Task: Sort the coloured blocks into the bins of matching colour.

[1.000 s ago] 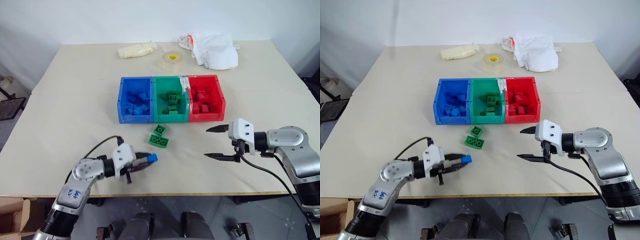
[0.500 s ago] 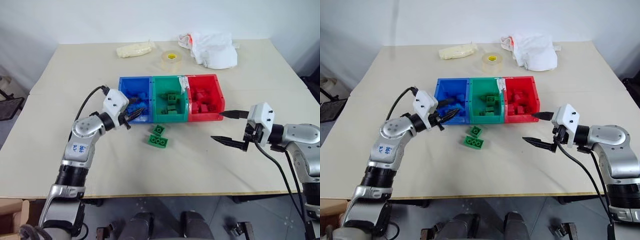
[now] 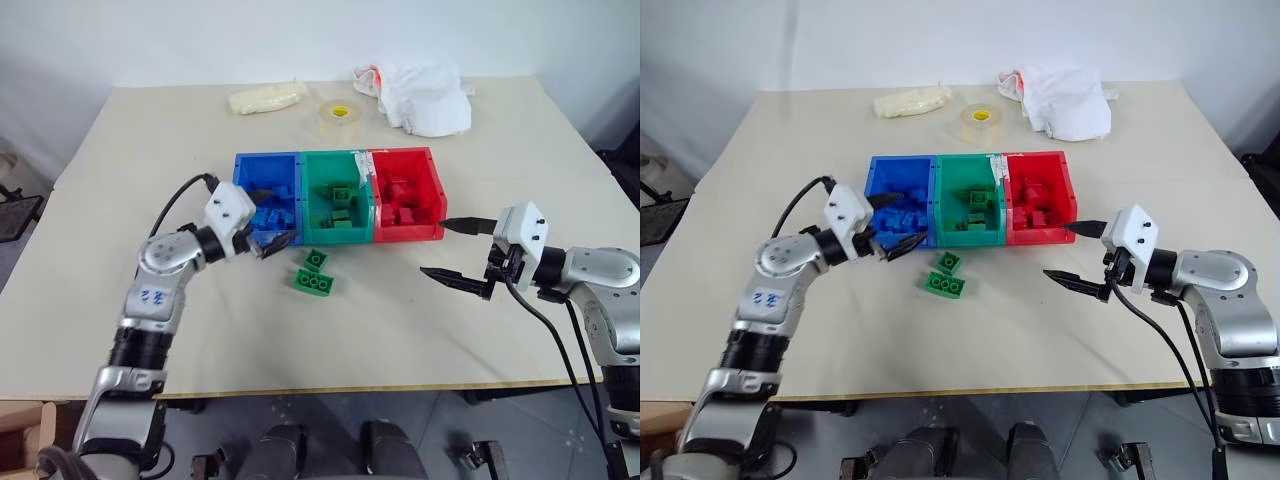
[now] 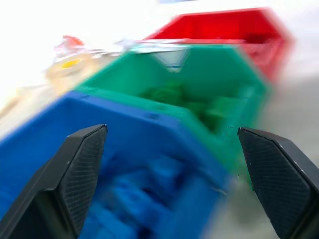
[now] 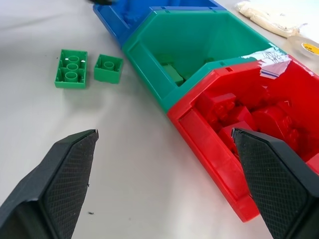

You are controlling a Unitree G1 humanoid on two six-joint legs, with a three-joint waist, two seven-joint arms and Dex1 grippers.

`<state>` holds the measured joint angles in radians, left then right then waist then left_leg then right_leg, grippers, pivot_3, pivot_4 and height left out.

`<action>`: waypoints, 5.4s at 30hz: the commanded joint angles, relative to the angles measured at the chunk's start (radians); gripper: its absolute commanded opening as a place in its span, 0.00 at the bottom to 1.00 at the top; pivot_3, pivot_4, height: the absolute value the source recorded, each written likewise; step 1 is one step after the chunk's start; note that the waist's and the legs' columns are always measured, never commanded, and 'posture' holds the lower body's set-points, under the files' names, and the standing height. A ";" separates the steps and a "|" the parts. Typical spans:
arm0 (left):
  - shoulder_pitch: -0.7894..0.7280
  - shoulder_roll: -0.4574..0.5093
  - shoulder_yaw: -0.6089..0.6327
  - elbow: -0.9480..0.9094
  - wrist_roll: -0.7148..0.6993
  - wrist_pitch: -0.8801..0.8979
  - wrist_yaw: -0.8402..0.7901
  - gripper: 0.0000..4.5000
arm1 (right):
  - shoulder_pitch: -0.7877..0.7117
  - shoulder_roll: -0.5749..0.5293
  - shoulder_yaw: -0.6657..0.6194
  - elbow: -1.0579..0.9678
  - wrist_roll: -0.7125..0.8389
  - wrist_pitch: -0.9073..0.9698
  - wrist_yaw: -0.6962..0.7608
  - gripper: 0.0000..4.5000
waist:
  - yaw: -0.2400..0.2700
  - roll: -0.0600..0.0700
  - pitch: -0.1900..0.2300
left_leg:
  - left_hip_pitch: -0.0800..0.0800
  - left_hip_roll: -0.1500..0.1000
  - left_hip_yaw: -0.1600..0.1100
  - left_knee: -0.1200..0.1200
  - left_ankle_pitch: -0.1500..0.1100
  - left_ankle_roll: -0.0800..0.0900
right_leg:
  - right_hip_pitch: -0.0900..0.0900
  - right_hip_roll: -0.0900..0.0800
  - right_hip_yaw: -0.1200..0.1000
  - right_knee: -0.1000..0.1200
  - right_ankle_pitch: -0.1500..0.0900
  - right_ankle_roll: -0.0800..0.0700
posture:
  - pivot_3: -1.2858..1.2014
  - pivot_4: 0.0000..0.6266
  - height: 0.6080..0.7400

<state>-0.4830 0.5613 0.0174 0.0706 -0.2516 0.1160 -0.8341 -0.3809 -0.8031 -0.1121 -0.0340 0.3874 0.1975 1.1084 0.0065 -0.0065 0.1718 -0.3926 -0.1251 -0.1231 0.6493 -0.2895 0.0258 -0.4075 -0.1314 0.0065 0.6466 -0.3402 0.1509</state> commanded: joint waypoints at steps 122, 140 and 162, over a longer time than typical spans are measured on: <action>-0.264 -0.192 -0.336 0.276 0.166 -0.032 -0.325 1.00 | 0.459 -0.087 -0.241 -0.386 0.201 0.155 0.025 1.00 | 0.019 -0.001 0.002 | 0.001 -0.001 0.000 0.004 0.000 0.001 | 0.005 0.003 -0.001 -0.001 0.000 0.000 | 0.52 0.24 1.00; -0.299 -0.220 -0.346 0.361 0.221 -0.018 -0.310 0.37 | 0.433 -0.078 -0.246 -0.338 0.192 0.136 0.006 1.00 | 0.020 -0.001 0.003 | 0.001 -0.001 0.000 0.004 0.000 0.001 | 0.005 0.003 -0.001 -0.001 0.000 0.000 | 0.52 0.24 1.00; -0.745 -0.345 -0.133 0.896 0.260 -0.118 0.155 0.61 | 0.402 -0.045 -0.239 -0.301 0.164 0.094 -0.049 1.00 | 0.019 -0.006 0.006 | 0.000 -0.001 0.001 0.006 0.000 0.001 | 0.004 0.004 -0.002 0.001 0.000 0.001 | 0.52 0.24 1.00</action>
<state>-1.1862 0.2214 -0.1350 0.9473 0.0026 0.0299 -0.7000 0.0271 -0.8504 -0.3458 -0.3204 0.5495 0.3093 1.0652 0.0254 -0.0128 0.1774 -0.3925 -0.1268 -0.1225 0.6554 -0.2896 0.0265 -0.4041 -0.1274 0.0043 0.6480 -0.3398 0.1516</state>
